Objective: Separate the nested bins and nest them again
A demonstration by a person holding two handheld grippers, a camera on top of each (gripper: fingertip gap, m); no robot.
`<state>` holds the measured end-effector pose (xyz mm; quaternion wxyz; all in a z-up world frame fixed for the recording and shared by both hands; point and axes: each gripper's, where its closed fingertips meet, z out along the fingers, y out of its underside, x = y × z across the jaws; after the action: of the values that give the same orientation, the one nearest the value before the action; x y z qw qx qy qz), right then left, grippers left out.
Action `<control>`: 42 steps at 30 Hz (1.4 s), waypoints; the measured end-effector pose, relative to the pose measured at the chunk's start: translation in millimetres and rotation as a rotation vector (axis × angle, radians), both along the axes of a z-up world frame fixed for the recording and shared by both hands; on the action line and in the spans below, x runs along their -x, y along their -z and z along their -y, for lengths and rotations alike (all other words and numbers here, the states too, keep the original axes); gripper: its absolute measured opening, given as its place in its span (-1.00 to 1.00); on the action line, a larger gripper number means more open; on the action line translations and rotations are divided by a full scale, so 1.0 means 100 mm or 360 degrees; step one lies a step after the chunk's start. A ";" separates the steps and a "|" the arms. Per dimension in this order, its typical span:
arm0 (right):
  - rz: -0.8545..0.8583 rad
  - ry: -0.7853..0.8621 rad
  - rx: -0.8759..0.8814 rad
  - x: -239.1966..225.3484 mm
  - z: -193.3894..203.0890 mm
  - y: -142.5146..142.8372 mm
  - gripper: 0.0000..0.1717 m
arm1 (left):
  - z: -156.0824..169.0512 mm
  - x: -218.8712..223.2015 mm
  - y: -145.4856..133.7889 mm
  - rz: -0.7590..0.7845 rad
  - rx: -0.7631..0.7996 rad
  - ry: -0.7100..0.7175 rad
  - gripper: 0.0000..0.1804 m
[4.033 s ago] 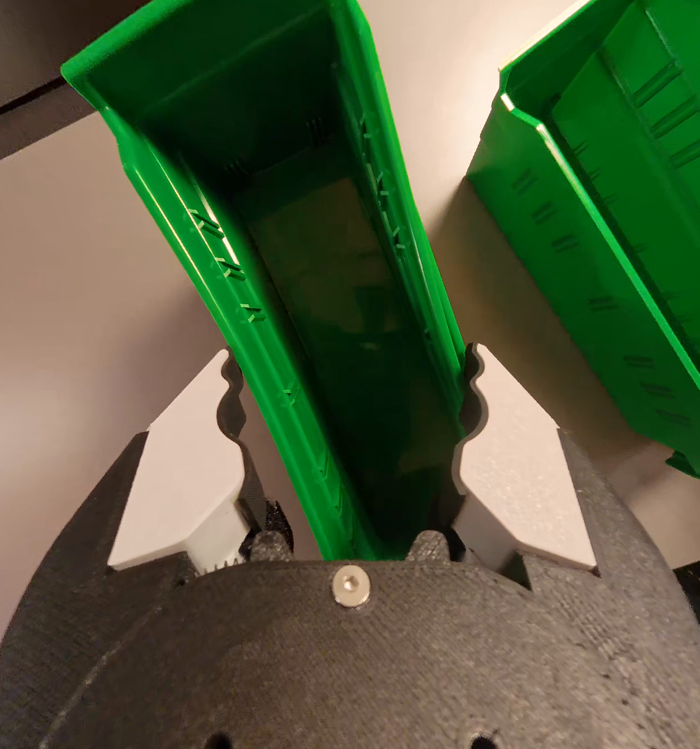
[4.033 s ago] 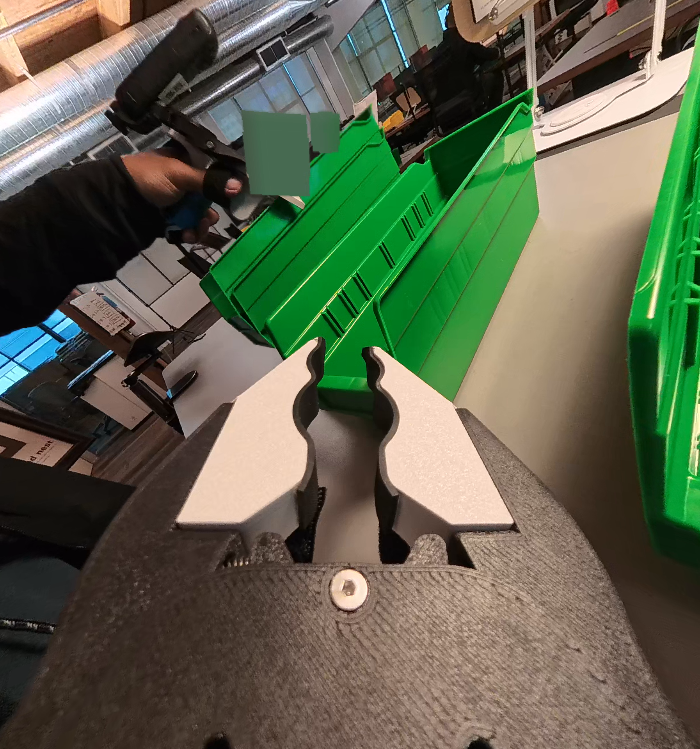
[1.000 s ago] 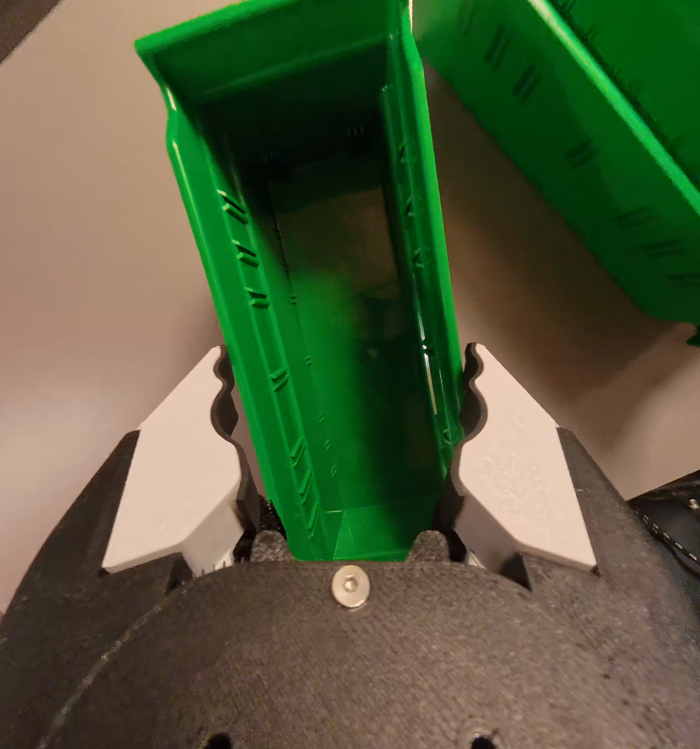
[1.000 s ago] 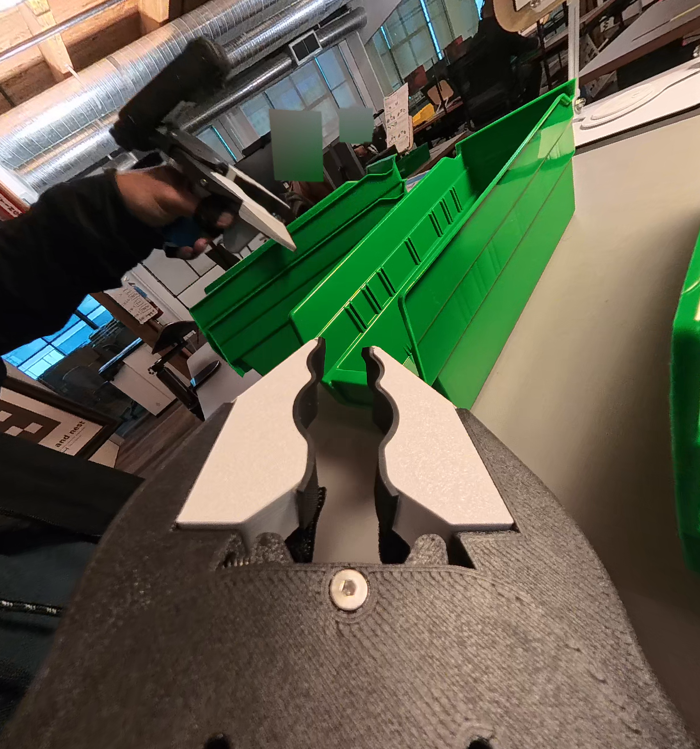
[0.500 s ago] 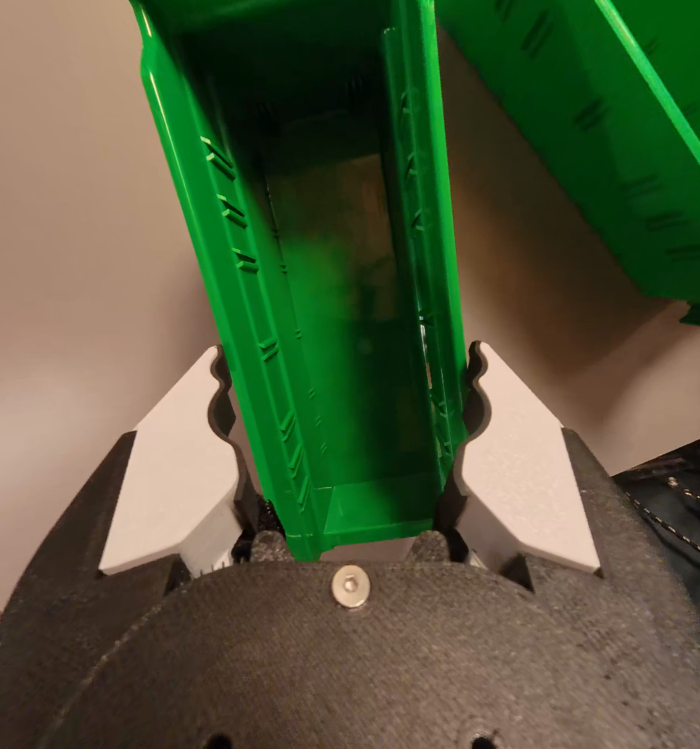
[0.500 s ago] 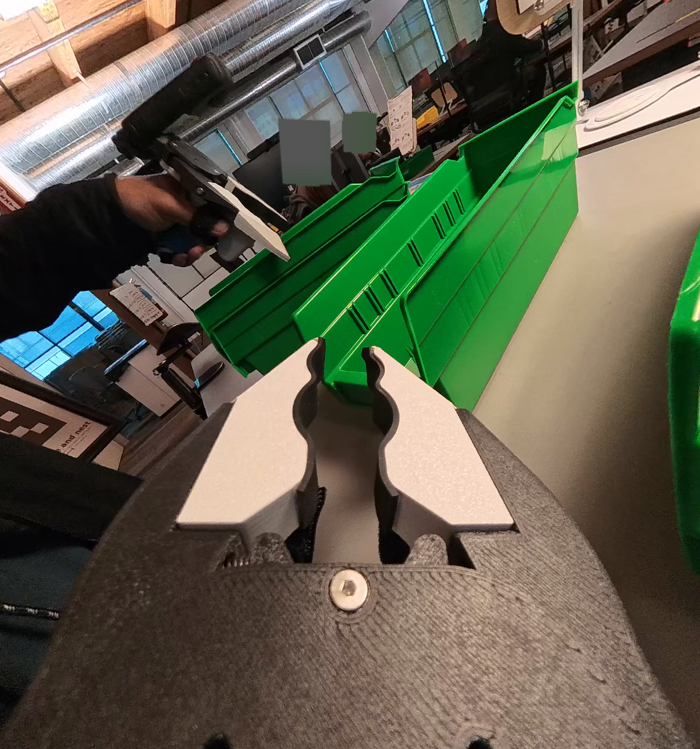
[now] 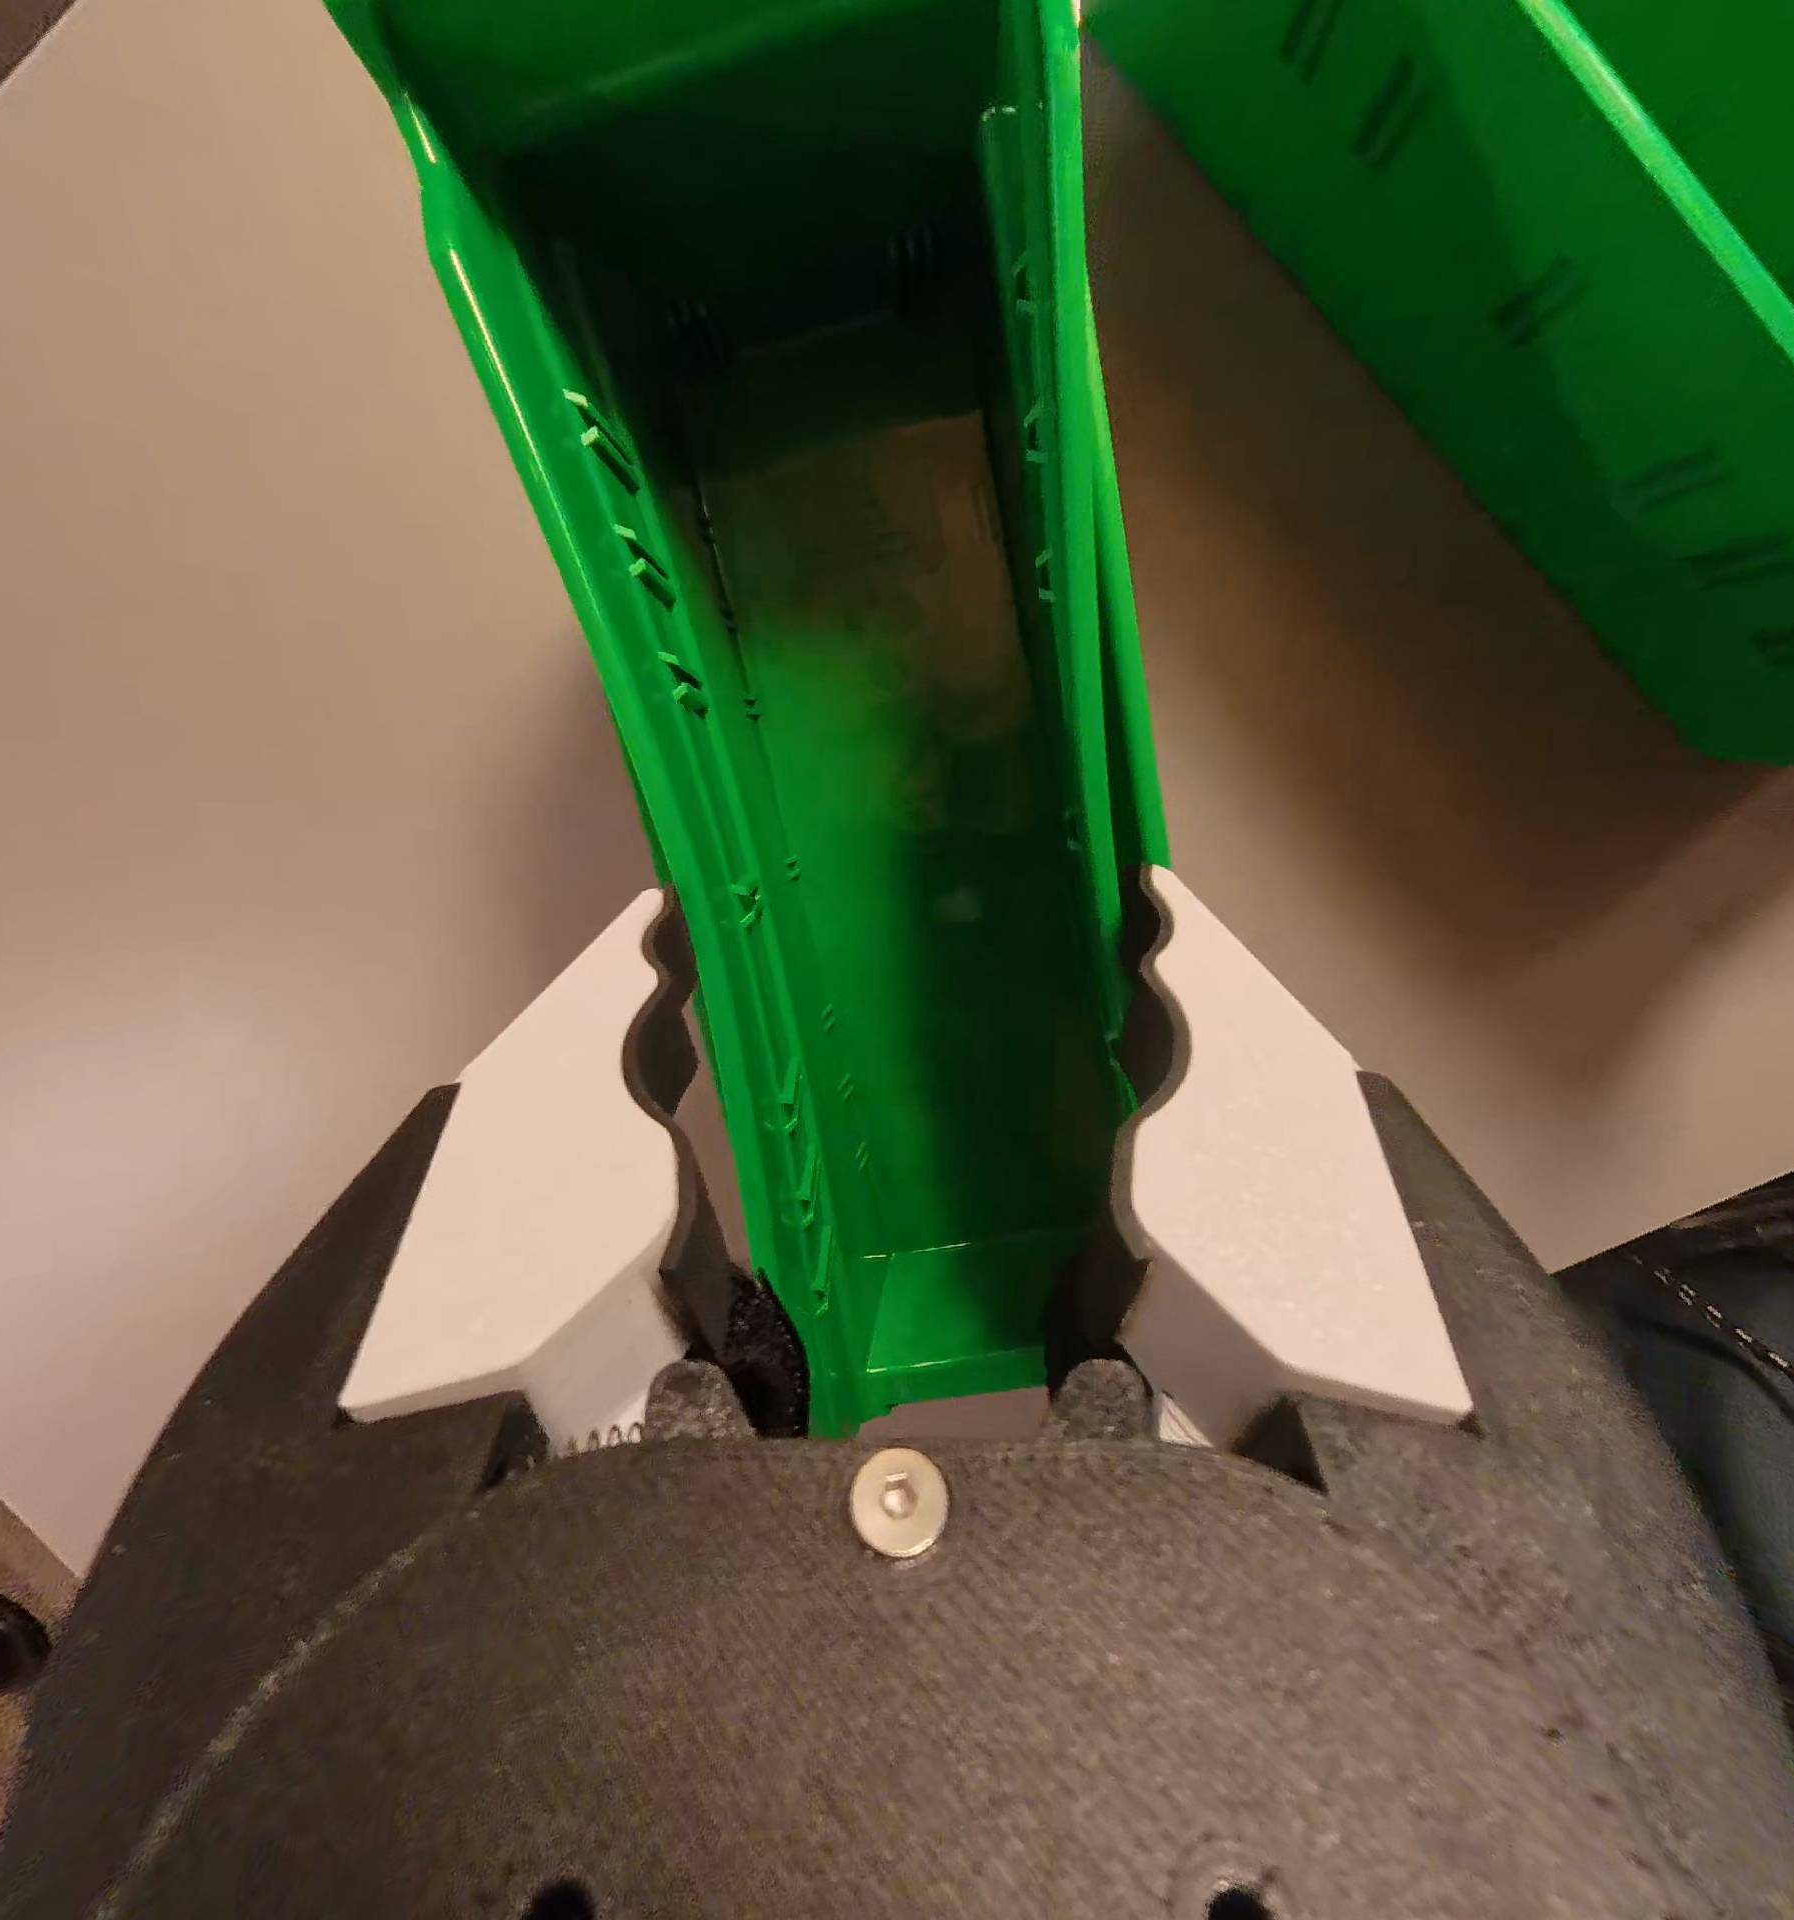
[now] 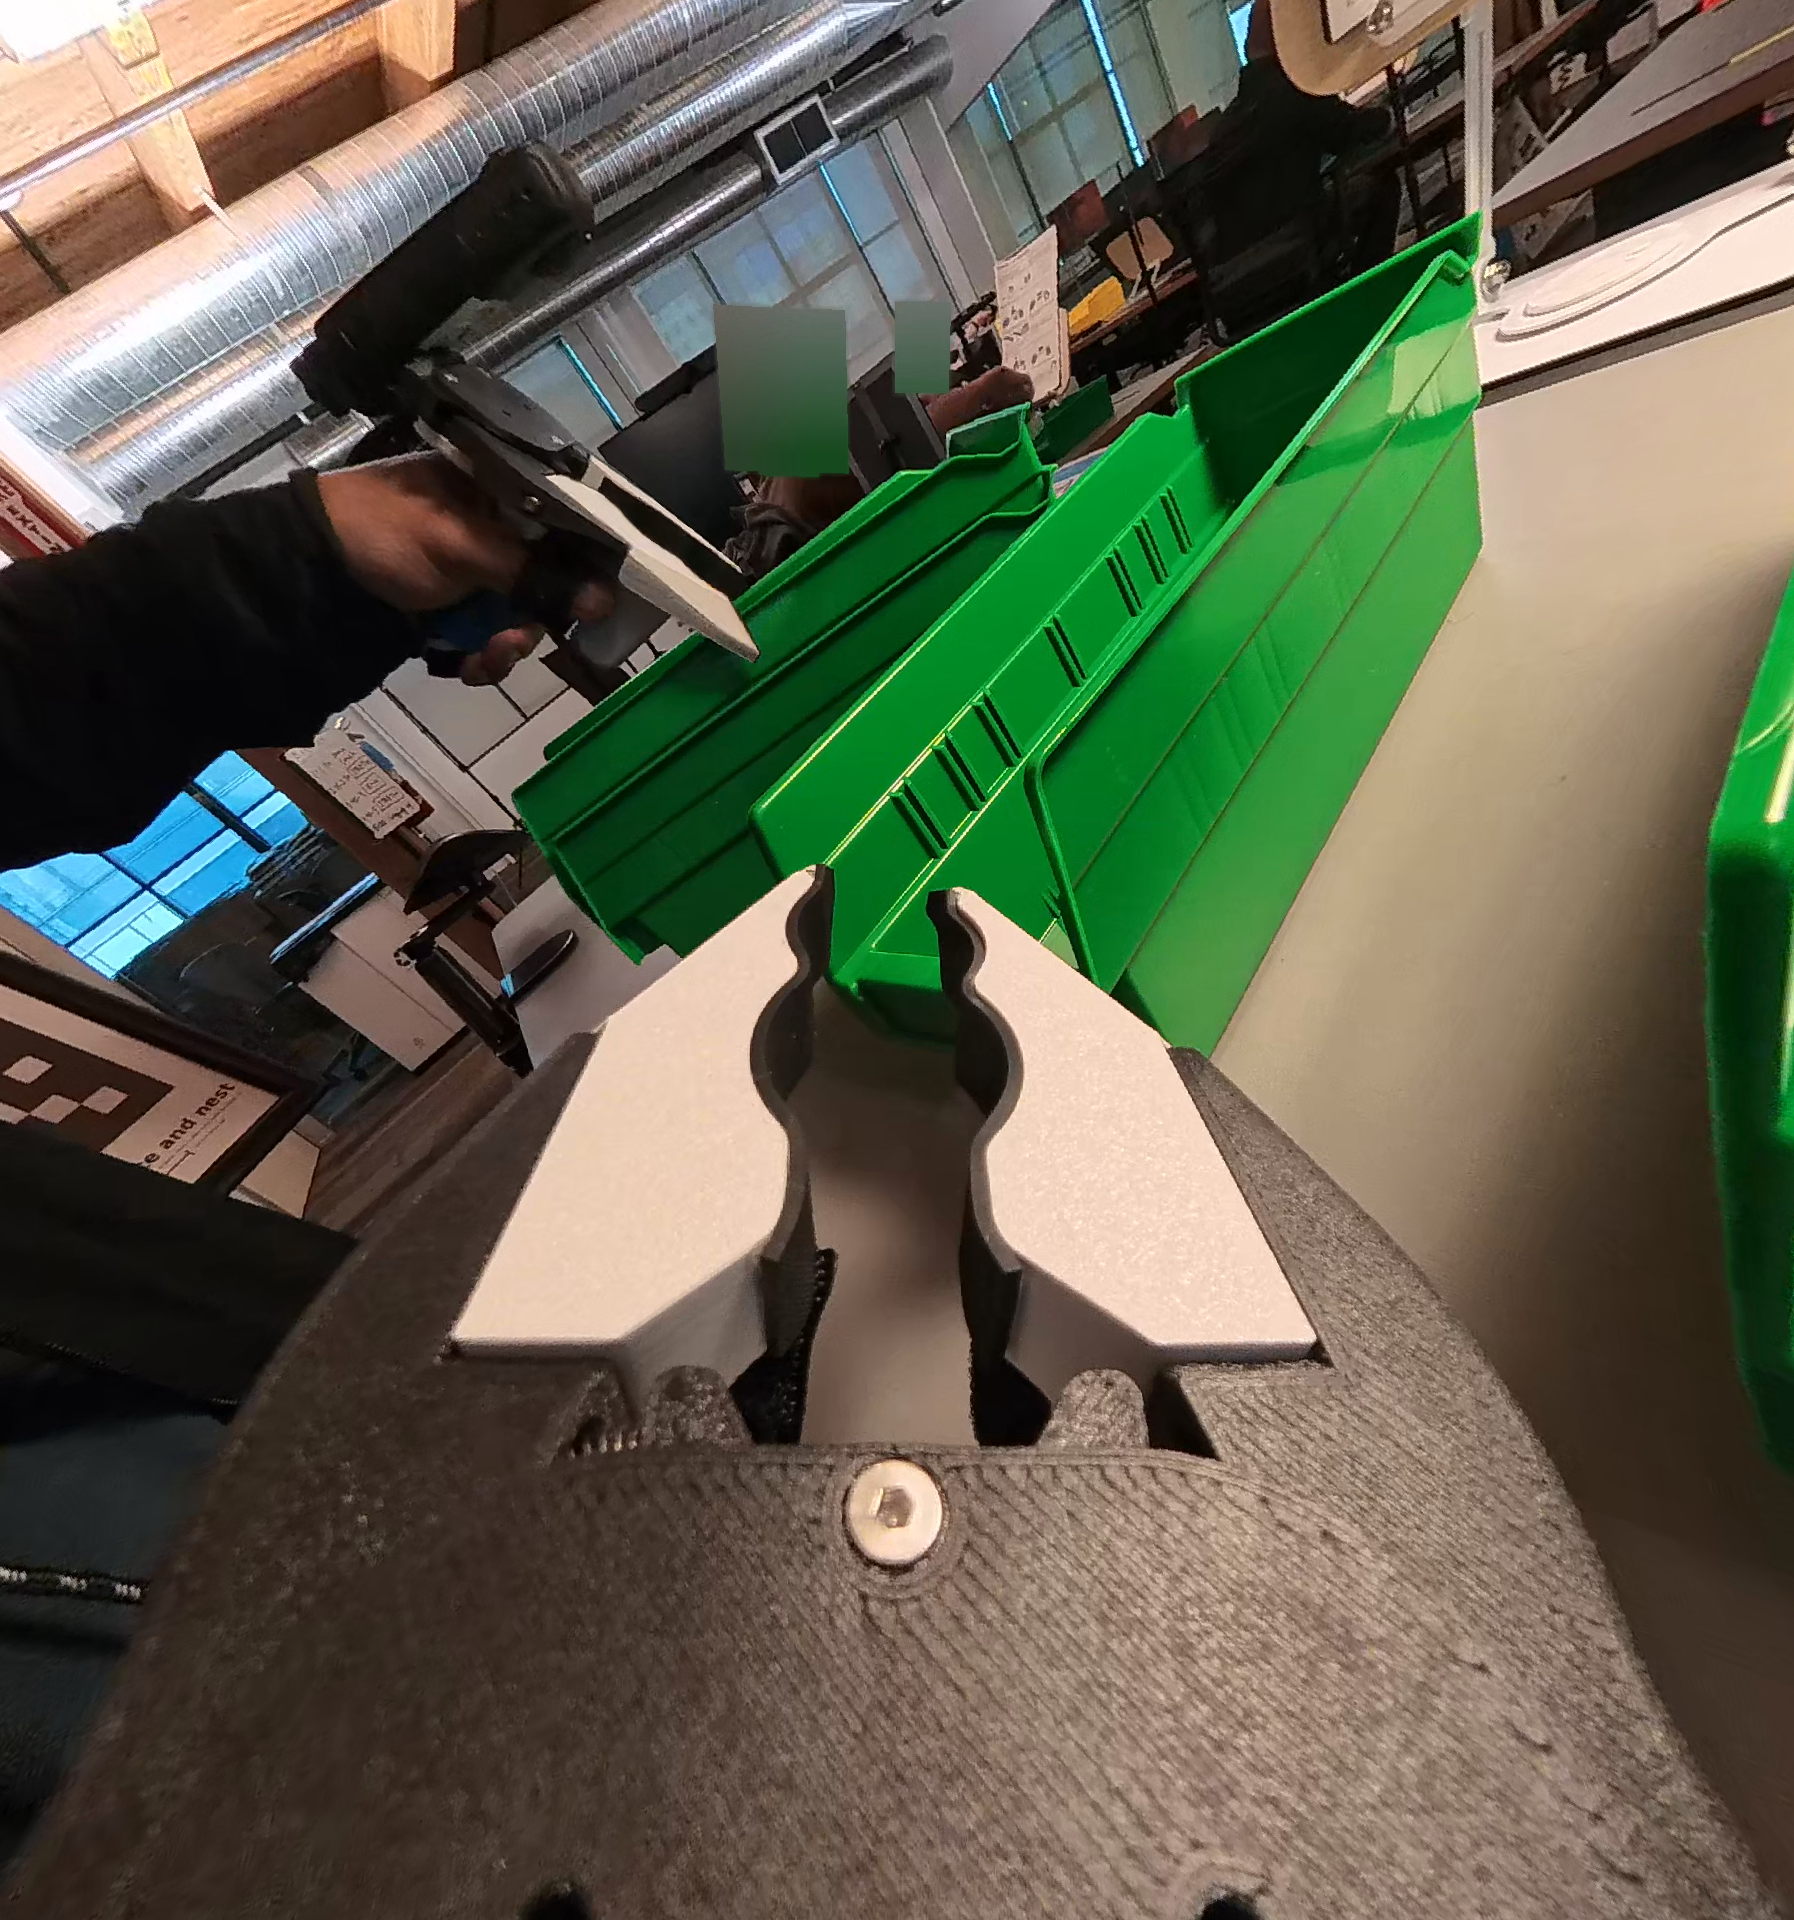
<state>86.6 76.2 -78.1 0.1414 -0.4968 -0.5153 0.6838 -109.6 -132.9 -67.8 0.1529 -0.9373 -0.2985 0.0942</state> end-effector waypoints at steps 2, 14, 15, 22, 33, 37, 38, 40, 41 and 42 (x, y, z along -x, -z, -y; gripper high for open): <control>-0.0001 -0.0001 0.0003 0.00 0.00 0.00 -0.76 | 0.02 0.02 -0.01 -0.0009 0.0008 -0.0001 -0.11; -0.0002 -0.0005 0.0012 0.00 0.00 -0.01 -0.75 | -0.05 0.04 -0.35 -0.0017 -0.0095 0.0007 -0.14; -0.0003 -0.0004 0.0014 0.00 -0.01 -0.01 -0.76 | -0.08 0.08 -0.44 -0.0052 -0.0142 0.0001 -0.15; 0.0002 -0.0006 0.0020 0.00 -0.01 0.00 -0.76 | -0.09 0.06 -0.48 -0.0052 -0.0147 0.0031 -0.15; -0.0007 -0.0004 0.0023 -0.01 -0.01 -0.01 -0.76 | -0.08 -0.05 -0.44 0.0016 -0.0120 0.0091 -0.14; 0.0004 -0.0009 0.0010 0.00 0.01 0.00 -0.76 | -0.13 0.02 -0.56 -0.0048 -0.0202 0.0073 -0.16; -0.0002 -0.0011 0.0005 -0.01 0.01 0.00 -0.76 | -0.11 -0.03 -0.49 -0.0014 -0.0163 0.0098 -0.16; -0.0006 -0.0008 0.0018 -0.01 0.00 -0.01 -0.76 | -0.11 -0.05 -0.45 0.0005 -0.0152 0.0103 -0.15; -0.0001 -0.0010 0.0023 -0.01 0.00 -0.01 -0.76 | -0.14 0.00 -0.51 -0.0032 -0.0191 0.0084 -0.16; 0.0005 -0.0015 0.0018 -0.01 0.01 0.00 -0.76 | -0.16 0.03 -0.57 -0.0065 -0.0218 0.0079 -0.16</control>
<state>87.3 75.3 -77.9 0.1347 -0.4962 -0.5139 0.6866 -113.0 -117.3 -10.9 0.2249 -0.9297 -0.2778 0.0888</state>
